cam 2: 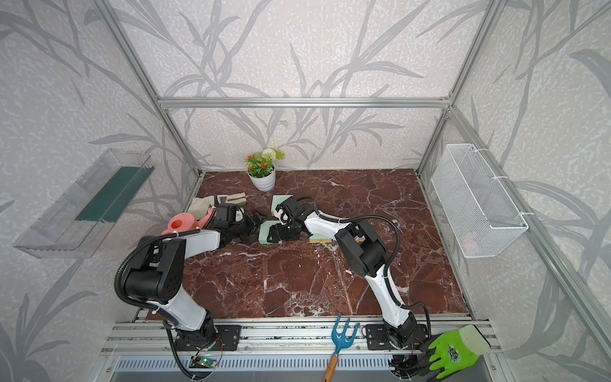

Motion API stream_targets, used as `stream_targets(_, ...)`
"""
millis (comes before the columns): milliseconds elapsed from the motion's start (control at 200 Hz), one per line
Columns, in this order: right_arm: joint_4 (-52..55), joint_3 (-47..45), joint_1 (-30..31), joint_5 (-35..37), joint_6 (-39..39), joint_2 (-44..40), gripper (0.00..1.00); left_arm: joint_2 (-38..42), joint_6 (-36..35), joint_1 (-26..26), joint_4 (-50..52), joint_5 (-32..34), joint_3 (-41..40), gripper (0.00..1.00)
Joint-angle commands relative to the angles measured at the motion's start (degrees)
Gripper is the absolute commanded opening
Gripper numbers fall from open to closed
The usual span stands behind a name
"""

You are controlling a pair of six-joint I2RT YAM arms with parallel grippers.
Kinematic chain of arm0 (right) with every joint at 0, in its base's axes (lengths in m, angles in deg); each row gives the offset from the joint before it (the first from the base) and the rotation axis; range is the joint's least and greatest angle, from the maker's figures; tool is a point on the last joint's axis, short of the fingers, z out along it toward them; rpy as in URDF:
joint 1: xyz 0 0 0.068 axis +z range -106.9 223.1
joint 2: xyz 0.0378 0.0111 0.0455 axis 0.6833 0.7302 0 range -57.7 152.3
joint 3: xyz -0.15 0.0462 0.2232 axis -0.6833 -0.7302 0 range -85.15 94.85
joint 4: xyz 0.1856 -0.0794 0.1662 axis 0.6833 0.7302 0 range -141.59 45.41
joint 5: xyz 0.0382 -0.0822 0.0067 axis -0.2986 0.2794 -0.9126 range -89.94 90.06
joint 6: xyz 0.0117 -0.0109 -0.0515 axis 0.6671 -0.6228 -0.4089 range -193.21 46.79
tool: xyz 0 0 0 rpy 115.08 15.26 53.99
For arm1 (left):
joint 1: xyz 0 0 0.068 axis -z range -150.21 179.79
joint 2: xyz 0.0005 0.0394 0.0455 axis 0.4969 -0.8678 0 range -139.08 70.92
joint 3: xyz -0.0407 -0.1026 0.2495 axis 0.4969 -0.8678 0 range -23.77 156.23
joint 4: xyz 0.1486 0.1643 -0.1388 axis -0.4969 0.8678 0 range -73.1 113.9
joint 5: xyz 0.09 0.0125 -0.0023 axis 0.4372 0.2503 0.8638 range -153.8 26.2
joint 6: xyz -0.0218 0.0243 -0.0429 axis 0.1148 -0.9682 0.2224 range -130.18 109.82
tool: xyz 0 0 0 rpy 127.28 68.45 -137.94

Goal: Take out the earrings from the drawer-style jewelry box
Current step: Move the jewelry box to the center of the board.

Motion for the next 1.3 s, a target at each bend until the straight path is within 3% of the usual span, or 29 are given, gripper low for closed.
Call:
stream_targets(0, -2.41, -4.85, 1.75, -1.26, 0.35, -4.46, 0.73, 3.41, -0.27, 2.66, 1.76, -1.21, -1.33, 0.92)
stream_targets(550, -14.36, -34.00, 8.68, 4.09, 7.68, -22.04, 0.72, 17.91, -2.42, 13.06, 9.97, 1.91, -12.61, 0.92)
stream_targets(785, -20.71, -44.05, 10.13, 5.34, 14.27, -27.62, 0.72, 20.98, -1.53, 16.41, 11.73, 2.62, -15.53, 0.93)
stream_targets(1025, -17.66, -47.94, 8.10, 7.77, 14.88, -35.25, 0.72, 24.63, -6.52, 16.33, 21.81, 8.14, -10.24, 0.93)
stream_targets(1175, -19.39, -50.93, 5.16, 8.18, 15.30, -37.92, 0.60, 25.41, -10.74, 16.28, 29.09, 8.72, -6.12, 0.91)
stream_targets(1260, -21.36, -52.25, 3.65, 7.29, 15.38, -38.47, 0.53, 26.59, -13.46, 16.42, 31.09, 4.93, -5.18, 0.84)
stream_targets(1295, -21.54, -52.33, 2.95, 7.01, 15.18, -38.12, 0.49, 26.73, -14.34, 16.42, 31.71, 2.99, -4.76, 0.76)
